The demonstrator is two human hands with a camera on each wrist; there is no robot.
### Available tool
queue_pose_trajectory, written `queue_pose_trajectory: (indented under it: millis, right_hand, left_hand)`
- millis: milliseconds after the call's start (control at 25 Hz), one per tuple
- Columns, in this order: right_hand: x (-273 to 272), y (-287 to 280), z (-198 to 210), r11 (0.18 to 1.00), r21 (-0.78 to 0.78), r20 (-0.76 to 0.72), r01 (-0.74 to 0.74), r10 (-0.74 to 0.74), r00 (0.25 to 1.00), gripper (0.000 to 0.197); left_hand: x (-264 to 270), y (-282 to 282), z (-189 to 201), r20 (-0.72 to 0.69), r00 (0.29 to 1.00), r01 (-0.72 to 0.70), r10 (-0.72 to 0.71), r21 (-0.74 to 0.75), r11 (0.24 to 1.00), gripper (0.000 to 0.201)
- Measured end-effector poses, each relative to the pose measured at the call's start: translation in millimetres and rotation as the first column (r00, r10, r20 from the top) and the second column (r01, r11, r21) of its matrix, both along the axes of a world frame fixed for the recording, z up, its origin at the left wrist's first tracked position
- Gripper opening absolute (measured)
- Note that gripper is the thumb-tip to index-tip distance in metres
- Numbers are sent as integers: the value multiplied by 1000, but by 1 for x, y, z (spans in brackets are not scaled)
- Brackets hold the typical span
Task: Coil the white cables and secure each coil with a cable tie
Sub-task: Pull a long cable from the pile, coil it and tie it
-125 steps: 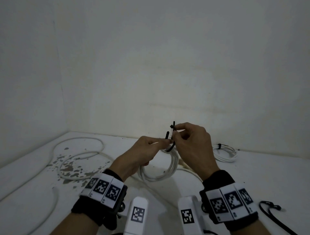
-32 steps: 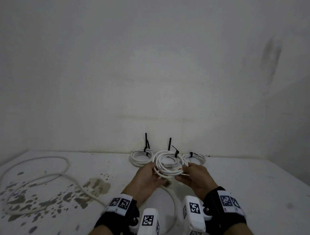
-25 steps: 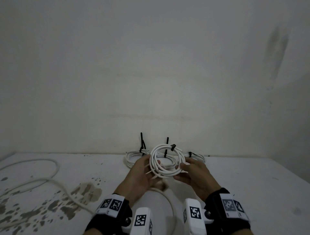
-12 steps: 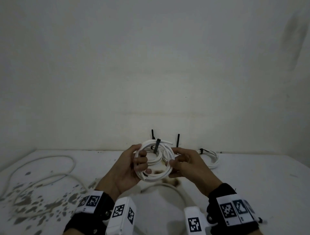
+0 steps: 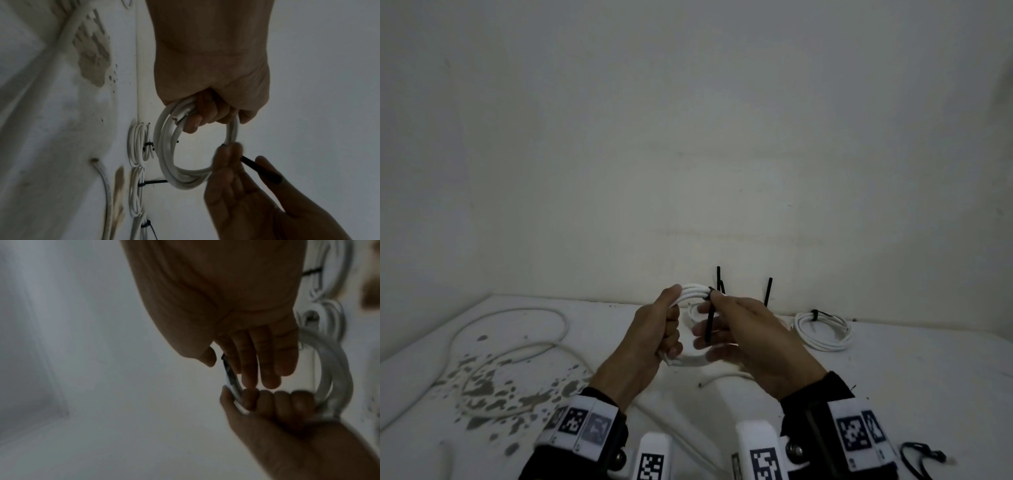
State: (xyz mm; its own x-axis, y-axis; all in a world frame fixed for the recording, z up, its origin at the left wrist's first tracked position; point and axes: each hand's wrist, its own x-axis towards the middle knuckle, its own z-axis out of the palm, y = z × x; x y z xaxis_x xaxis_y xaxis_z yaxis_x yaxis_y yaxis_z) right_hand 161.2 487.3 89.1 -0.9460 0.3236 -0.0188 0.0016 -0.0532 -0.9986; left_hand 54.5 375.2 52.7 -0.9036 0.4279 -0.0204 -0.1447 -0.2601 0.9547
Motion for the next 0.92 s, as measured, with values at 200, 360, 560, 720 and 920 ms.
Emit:
queue_pose_trajectory:
  millis: [200,360,560,720,920]
  right_hand:
    - [-1,4,6,725,-661,-92,-194,178,980,17]
    - [-3,5,2,831,-554,19,-48,70,997,33]
    - [-7,-4,-5,846,-513,39,146,-147,988,41]
    - [-3,2,-3,866,-500,6,-22,30,1000,31]
    - [-2,9,-4,739,-660,0,-137,182,983,27]
  left_hand:
    - [0,-2,1,-204,977,-85,64,-98,992,54]
    - [2,-3,1,-366,929,-128,60,-162,978,57]
    - [6,-3,-4,-455,890,-146,26,-230,962,48]
    - [2,-10,4,-499,866,-170,41,-215,962,49]
    - [-4,-18,0,-547,837,-168,6,-247,954,46]
